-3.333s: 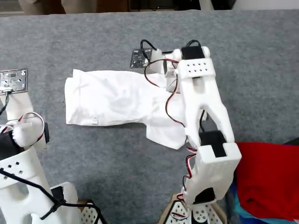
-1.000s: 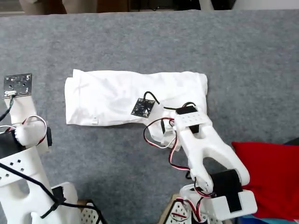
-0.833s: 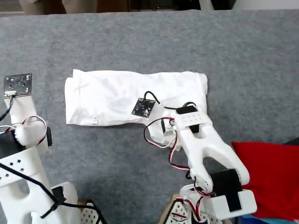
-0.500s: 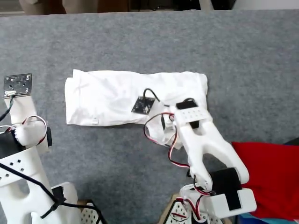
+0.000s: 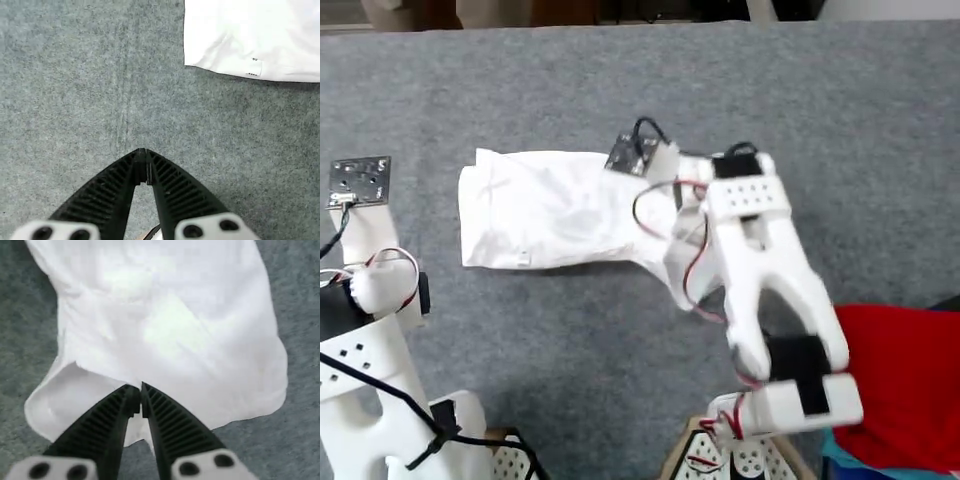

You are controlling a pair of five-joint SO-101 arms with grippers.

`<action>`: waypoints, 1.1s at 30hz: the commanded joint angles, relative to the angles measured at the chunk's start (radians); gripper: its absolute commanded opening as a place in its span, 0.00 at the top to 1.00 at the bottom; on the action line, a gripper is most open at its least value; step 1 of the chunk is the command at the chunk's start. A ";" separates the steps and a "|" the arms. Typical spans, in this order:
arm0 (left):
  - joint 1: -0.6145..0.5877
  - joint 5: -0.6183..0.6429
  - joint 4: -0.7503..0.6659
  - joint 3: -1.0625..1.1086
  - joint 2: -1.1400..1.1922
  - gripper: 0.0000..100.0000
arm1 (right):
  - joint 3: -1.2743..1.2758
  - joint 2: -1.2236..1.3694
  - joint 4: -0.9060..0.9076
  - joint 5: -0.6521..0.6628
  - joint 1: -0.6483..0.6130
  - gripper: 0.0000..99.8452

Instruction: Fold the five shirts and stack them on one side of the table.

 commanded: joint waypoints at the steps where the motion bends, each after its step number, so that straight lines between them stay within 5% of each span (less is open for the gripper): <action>1: -0.011 -0.006 0.009 -0.052 -0.013 0.98 | -0.242 0.137 0.029 0.032 0.048 1.00; 19: -0.009 -0.006 0.009 -0.049 -0.013 0.98 | -1.412 0.866 0.552 0.184 0.002 0.97; 33: -0.009 -0.006 0.011 -0.048 -0.013 0.98 | -1.566 0.863 0.605 0.144 0.010 0.90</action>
